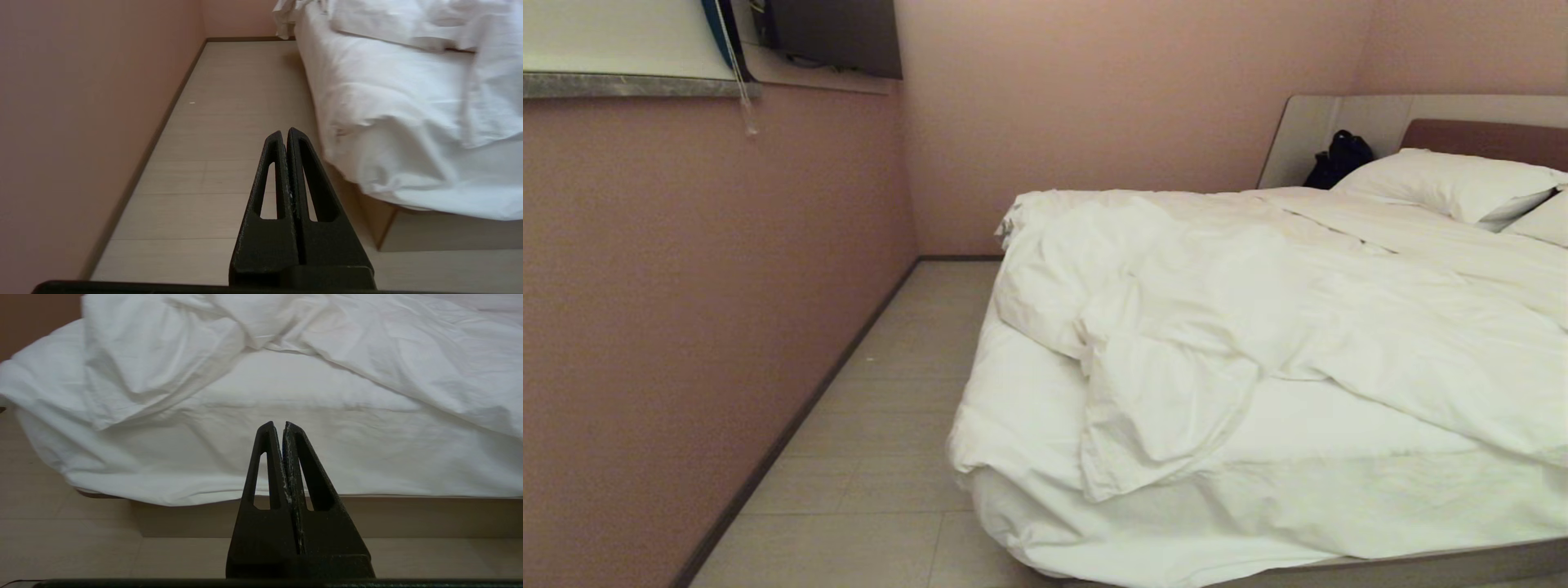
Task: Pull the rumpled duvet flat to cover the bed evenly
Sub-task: Hold the folded corner of the quilt
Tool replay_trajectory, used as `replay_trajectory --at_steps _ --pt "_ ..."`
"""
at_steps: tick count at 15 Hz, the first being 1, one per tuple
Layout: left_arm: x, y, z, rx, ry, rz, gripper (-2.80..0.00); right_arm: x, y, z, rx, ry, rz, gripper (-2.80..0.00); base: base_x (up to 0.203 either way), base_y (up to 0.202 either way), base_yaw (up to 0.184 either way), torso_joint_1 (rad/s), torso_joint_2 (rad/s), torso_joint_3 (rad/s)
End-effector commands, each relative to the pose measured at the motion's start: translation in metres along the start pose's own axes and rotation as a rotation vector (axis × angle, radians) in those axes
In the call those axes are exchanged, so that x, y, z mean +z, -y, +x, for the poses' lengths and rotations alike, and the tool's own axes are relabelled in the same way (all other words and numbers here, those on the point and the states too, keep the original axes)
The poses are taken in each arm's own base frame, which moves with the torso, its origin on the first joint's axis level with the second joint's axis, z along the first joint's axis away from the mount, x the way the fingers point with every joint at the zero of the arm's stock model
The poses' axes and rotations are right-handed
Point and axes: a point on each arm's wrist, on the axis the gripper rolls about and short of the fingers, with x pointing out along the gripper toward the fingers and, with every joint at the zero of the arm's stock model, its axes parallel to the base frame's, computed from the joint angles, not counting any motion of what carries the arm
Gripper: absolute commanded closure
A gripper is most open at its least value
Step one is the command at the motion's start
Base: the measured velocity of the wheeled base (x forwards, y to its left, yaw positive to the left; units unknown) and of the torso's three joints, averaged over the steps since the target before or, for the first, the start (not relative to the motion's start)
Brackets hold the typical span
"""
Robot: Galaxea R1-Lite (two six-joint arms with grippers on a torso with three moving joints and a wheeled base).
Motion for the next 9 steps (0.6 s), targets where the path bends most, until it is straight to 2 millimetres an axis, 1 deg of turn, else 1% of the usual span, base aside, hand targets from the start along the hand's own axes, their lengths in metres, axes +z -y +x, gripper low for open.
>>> replay_trajectory --at_steps 1,7,9 --pt "0.0 0.0 0.0 0.0 0.0 0.0 0.0 0.0 0.0 0.0 0.001 0.0 -0.001 0.0 0.0 0.197 -0.001 0.001 0.0 0.002" --pt "0.0 0.0 0.0 0.0 0.0 0.0 0.0 0.0 0.0 0.0 0.001 0.0 -0.001 0.0 0.0 0.197 -0.001 0.003 0.0 0.004" --pt "0.0 0.0 0.0 0.0 0.0 0.0 0.0 0.0 0.0 0.0 0.001 0.0 -0.001 0.0 0.0 0.133 -0.002 0.001 0.0 0.005"
